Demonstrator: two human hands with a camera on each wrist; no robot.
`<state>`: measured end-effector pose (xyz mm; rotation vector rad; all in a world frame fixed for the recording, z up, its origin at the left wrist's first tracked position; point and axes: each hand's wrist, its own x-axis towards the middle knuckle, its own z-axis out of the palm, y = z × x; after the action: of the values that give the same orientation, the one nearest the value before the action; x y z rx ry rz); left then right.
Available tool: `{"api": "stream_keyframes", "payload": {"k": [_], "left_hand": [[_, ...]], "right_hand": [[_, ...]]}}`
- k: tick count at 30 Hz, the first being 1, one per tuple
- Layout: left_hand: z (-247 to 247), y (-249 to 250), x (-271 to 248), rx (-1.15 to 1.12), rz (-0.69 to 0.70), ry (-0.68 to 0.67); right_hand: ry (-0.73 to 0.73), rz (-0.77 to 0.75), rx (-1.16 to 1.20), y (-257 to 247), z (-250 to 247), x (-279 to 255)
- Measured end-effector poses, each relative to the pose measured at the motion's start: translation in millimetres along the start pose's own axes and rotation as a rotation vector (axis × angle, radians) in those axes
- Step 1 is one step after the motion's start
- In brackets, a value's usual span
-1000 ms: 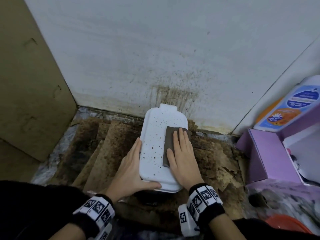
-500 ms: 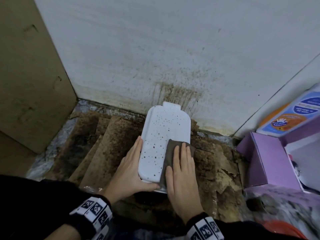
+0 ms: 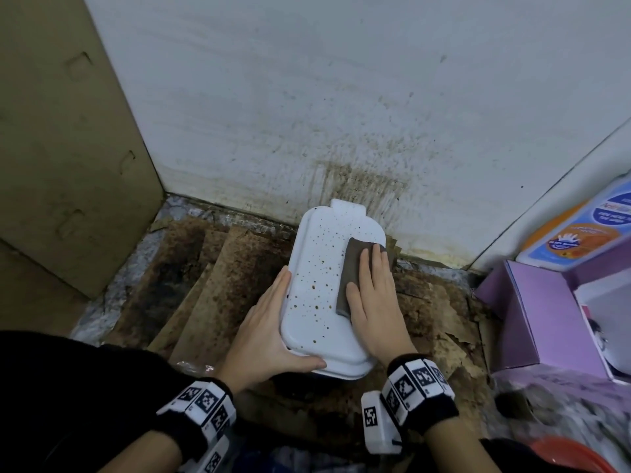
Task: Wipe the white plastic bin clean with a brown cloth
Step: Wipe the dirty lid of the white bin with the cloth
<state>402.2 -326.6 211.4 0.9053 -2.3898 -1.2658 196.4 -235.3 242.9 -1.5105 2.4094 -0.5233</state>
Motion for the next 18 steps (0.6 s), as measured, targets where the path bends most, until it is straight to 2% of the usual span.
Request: {"api": "stream_keyframes", "payload": {"k": [10,13,18], "left_hand": [[4,-2,-3,-0.053,-0.009,0.018],[4,-2,-2,-0.069,-0.011,0.009],[4,-2,-2,-0.058,-0.015,-0.006]], "right_hand": [[0.124,0.019,0.063,-25,21,-71],[0.119,0.001,0.056,-23,19,-68],[-0.017,-0.044,-0.024,-3,3,-23]]}}
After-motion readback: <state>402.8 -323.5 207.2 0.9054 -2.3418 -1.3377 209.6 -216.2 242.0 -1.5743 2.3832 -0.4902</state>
